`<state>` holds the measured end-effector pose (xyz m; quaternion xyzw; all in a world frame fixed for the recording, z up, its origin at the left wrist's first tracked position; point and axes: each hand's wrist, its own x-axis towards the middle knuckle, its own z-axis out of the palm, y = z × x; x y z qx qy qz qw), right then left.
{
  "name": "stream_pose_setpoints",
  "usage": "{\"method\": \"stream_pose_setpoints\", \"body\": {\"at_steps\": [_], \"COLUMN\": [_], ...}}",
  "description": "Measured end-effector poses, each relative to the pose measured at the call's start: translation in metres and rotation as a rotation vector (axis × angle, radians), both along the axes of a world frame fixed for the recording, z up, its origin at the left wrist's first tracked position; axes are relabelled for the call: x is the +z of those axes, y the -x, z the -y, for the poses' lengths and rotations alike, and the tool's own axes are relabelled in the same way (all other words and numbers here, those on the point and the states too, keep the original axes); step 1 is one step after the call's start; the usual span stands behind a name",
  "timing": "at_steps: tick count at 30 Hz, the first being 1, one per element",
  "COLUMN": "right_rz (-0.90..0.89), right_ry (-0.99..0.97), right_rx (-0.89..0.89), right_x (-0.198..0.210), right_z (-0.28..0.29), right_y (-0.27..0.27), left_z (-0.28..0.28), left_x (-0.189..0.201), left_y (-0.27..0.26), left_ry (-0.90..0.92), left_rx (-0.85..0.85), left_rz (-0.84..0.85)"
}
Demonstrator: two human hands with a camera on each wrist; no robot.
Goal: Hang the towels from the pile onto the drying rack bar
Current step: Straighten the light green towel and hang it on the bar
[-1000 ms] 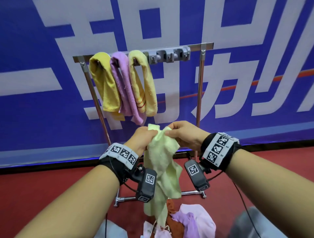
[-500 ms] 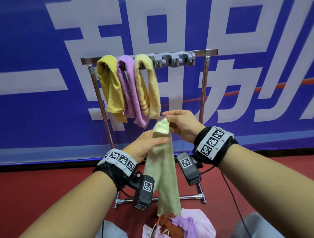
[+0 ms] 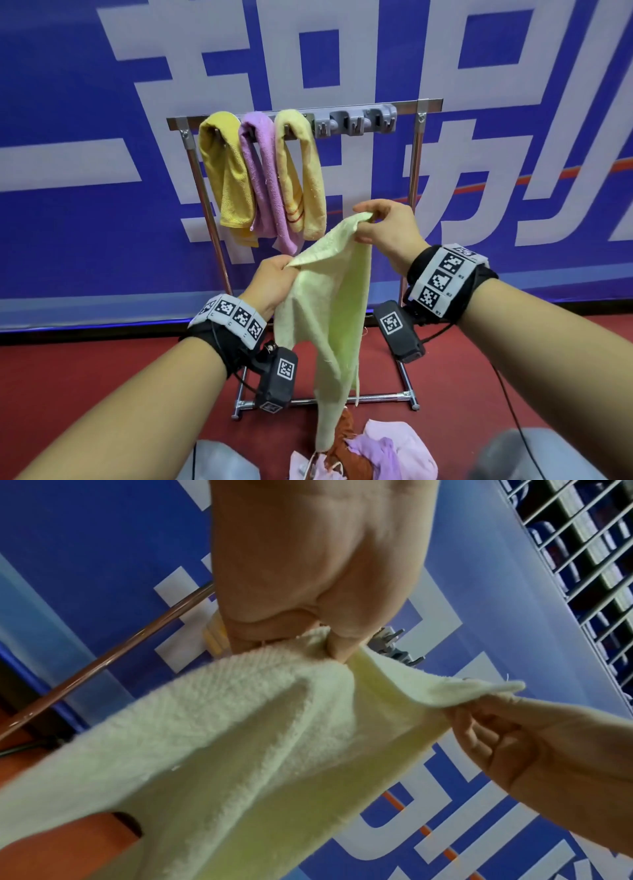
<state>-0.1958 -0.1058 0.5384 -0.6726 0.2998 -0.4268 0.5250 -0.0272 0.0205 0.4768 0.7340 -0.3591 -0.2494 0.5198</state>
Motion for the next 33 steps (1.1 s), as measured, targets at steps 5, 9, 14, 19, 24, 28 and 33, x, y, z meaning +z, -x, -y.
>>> {"method": "stream_pose_setpoints", "body": {"at_steps": [5,9,14,19,24,28,33], "right_rz": [0.011,-0.008,0.011,0.067,0.129,0.14,0.157], "right_ry": [0.035,0.076,0.124,0.105,0.094,0.102,0.052], "right_rx": [-0.063,-0.101,-0.104,-0.143,-0.179,-0.245,-0.218], "right_x": [0.005,0.014,0.029,0.038,0.046,0.047,0.048], "right_z": [0.014,0.025,0.028,0.03,0.037,0.042,0.048], "right_y": [0.006,0.008,0.011,0.016,0.019,0.019,0.029], "left_z": [0.0,0.002,0.001,-0.003,-0.011,-0.012,-0.015], "left_x": [0.018,0.025,0.027,0.019,0.008,0.009,0.019], "left_y": [-0.007,-0.015,-0.021,-0.029,-0.043,-0.045,-0.051], "left_ry": [0.064,-0.027,-0.206,-0.27,-0.299,-0.236,-0.136], "left_rx": [0.009,-0.035,-0.05,0.027,0.121,0.174,0.249], "left_rz": [0.08,0.333,0.483,0.57,0.524,0.485,0.486]}}
